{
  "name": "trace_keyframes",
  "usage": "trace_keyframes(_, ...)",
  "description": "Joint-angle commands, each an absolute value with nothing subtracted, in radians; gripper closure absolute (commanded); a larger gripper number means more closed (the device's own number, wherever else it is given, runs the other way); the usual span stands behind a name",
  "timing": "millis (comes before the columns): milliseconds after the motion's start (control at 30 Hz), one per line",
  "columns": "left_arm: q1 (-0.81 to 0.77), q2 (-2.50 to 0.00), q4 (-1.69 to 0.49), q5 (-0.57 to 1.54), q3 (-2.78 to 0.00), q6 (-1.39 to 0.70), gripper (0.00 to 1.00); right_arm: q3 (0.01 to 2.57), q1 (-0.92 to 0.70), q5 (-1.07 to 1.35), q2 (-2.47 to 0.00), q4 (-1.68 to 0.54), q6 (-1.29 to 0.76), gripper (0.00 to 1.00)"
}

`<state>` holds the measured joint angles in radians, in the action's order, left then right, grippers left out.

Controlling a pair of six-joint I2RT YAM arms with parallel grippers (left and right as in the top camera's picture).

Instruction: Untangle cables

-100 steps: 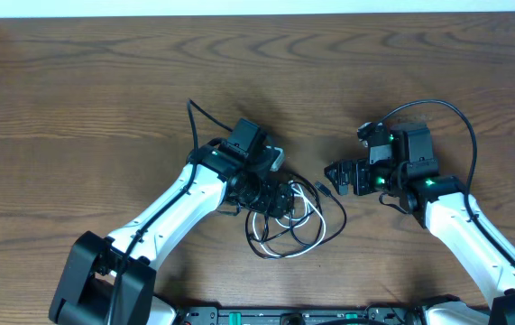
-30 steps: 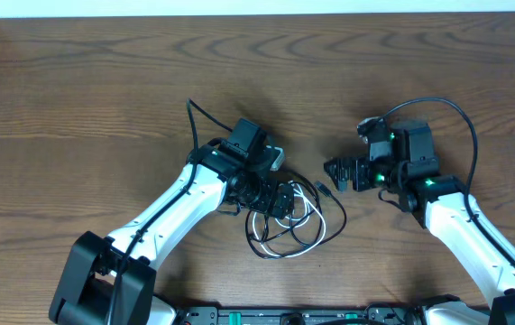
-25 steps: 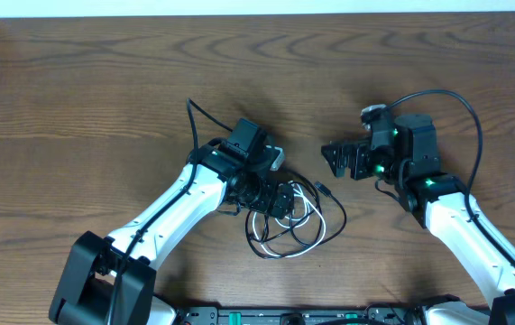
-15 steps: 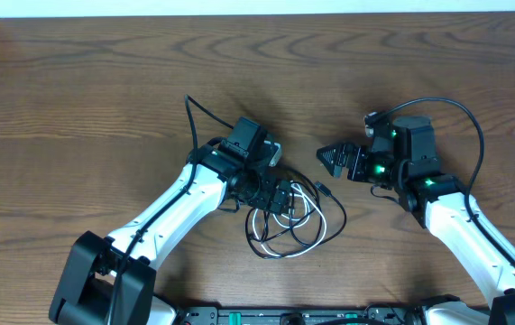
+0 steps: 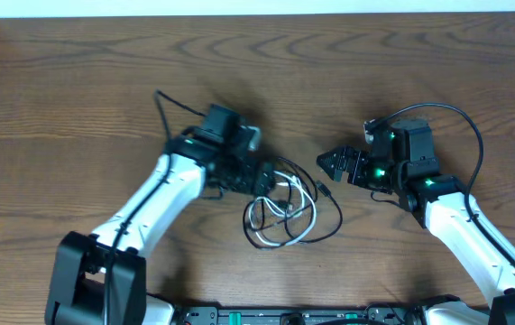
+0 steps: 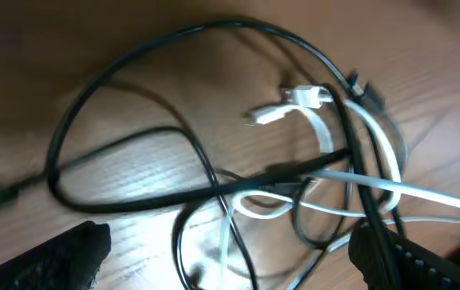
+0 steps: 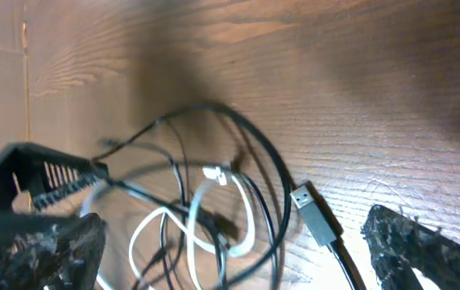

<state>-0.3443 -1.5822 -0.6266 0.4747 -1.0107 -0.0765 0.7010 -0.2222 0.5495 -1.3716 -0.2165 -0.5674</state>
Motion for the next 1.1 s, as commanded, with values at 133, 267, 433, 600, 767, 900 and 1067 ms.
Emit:
trace_keyframes(133,-0.172,-1.580,-0.679,0.682,-1.039,0.044,0.00,0.704,-0.319,0.521,-1.375,-0.228,-0.575,0.01)
trace_keyframes(267,-0.116,-1.580,-0.734,0.681,-1.039,0.095,0.00,0.704,-0.410,0.476,-1.375,-0.229,-0.575,0.03)
trace_keyframes(433,-0.090,-1.580,-0.763,0.635,-1.038,0.097,0.00,0.703,-0.536,0.415,-1.375,-0.237,-0.575,0.05)
trace_keyframes(600,-0.090,-1.580,-0.762,0.620,-1.038,0.097,0.00,0.703,-0.677,0.225,-1.377,-0.305,-0.575,0.04)
trace_keyframes(767,-0.090,-1.580,-0.762,0.582,-1.038,0.097,0.00,0.701,-0.756,0.157,-1.388,-0.337,-0.576,0.12)
trace_keyframes(900,-0.090,-1.580,-0.762,0.582,-1.038,0.097,0.00,0.699,-0.767,0.092,-1.393,-0.327,-0.583,0.18)
trace_keyframes(1067,-0.090,-1.580,-0.762,0.582,-1.038,0.097,0.00,0.699,-0.764,-0.054,-1.393,-0.333,-0.583,0.26)
